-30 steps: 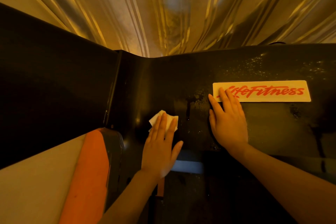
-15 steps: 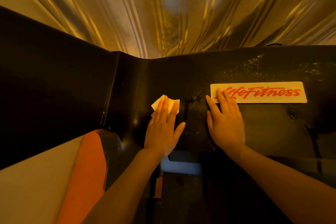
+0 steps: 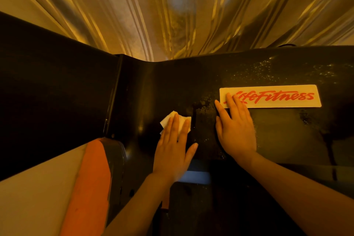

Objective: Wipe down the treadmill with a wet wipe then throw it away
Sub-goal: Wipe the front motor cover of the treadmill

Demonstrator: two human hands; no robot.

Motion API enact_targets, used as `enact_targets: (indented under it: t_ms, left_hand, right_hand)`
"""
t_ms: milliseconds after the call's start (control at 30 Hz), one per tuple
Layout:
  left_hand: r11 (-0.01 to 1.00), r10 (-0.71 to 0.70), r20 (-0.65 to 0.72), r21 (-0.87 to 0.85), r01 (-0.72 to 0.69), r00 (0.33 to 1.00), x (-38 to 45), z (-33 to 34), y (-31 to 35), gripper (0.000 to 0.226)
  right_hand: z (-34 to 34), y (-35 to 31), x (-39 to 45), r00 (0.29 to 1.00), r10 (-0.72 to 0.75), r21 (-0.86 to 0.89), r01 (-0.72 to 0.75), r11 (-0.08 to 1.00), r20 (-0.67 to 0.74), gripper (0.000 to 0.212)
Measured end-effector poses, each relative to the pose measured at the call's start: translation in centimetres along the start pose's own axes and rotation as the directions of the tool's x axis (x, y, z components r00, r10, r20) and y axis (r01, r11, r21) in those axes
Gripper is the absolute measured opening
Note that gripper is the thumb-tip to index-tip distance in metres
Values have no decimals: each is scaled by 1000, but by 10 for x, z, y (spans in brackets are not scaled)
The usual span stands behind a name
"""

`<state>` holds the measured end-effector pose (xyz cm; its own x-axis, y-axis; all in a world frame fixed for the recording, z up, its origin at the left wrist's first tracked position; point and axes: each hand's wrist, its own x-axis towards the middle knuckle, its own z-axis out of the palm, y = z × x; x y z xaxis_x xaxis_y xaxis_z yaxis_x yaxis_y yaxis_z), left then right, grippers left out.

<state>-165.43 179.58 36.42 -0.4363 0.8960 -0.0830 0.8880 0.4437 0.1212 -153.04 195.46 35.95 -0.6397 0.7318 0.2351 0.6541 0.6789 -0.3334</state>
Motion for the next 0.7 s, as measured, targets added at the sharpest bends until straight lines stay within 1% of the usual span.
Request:
enact_targets:
  t_ms: [133,300,433,533,700]
  left_hand:
    - [1000,8,21,-28,-7,1000,31,-13,-2,73]
    - [999,-32,58,-34,34,998,57,-21,1,73]
    - [999,-5,28,-36,6,1000,45,-17,2,74]
    - [999,27,5,-33,-27,1000,24,-10,4,73]
    - [998,41,15,-42,-41,999,-11,2,14,72]
  right_hand:
    - [0,0,0,1000,3,-5,-3,1000,17,51]
    - [-1,0,0,1000,10,-6,-10,1000,17,51]
    - [-2,-1,0,1000,1,-16,-1,1000,-8,51]
    - [-2,-1,0,1000,7,-18,-6,1000,6,51]
    - [-2,0,0,1000,6,-11,-6,1000,21,51]
